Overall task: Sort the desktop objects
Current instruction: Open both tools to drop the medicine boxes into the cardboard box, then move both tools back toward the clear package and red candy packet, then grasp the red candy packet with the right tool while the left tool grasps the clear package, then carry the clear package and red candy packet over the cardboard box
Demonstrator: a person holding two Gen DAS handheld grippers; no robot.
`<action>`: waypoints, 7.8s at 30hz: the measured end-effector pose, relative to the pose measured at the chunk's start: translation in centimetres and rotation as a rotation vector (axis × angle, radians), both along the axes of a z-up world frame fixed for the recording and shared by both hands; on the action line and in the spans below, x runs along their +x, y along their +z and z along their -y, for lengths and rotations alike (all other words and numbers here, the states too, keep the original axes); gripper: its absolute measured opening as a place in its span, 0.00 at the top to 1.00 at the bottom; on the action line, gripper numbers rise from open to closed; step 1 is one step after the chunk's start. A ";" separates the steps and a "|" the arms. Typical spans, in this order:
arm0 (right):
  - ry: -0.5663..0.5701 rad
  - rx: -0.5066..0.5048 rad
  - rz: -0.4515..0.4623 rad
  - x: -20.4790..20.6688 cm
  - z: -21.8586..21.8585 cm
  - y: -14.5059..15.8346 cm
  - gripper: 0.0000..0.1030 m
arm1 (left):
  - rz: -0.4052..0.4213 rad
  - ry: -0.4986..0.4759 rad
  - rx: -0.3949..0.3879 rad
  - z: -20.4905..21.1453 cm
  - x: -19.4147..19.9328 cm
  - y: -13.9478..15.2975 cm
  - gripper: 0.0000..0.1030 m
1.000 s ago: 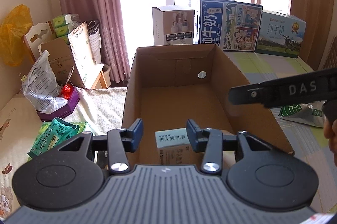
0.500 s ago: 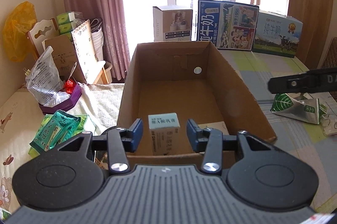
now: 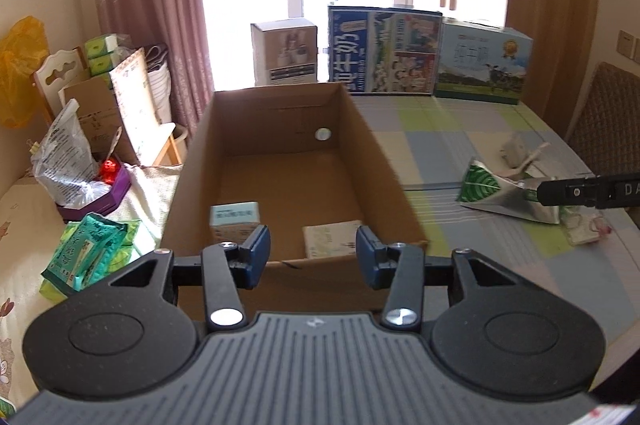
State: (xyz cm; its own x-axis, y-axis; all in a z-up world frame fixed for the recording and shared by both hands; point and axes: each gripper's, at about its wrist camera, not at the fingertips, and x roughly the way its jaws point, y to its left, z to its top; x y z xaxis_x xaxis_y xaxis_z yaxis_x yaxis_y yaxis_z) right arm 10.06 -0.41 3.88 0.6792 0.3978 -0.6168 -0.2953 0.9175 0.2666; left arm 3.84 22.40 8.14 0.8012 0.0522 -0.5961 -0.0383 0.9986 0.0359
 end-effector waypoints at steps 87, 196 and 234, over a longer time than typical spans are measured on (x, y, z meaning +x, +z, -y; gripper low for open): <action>0.766 -0.505 -0.070 8.1 21.8 -11.7 0.04 | -0.257 -1.248 0.231 36.7 19.3 -12.9 0.10; 0.456 -0.291 -0.206 -1.1 17.0 -12.0 0.78 | -0.389 -0.603 -0.018 25.1 7.1 -13.7 0.75; 0.287 -0.280 -0.044 -4.1 9.3 -3.1 0.78 | -0.187 -0.336 -0.085 16.6 0.7 -4.2 0.75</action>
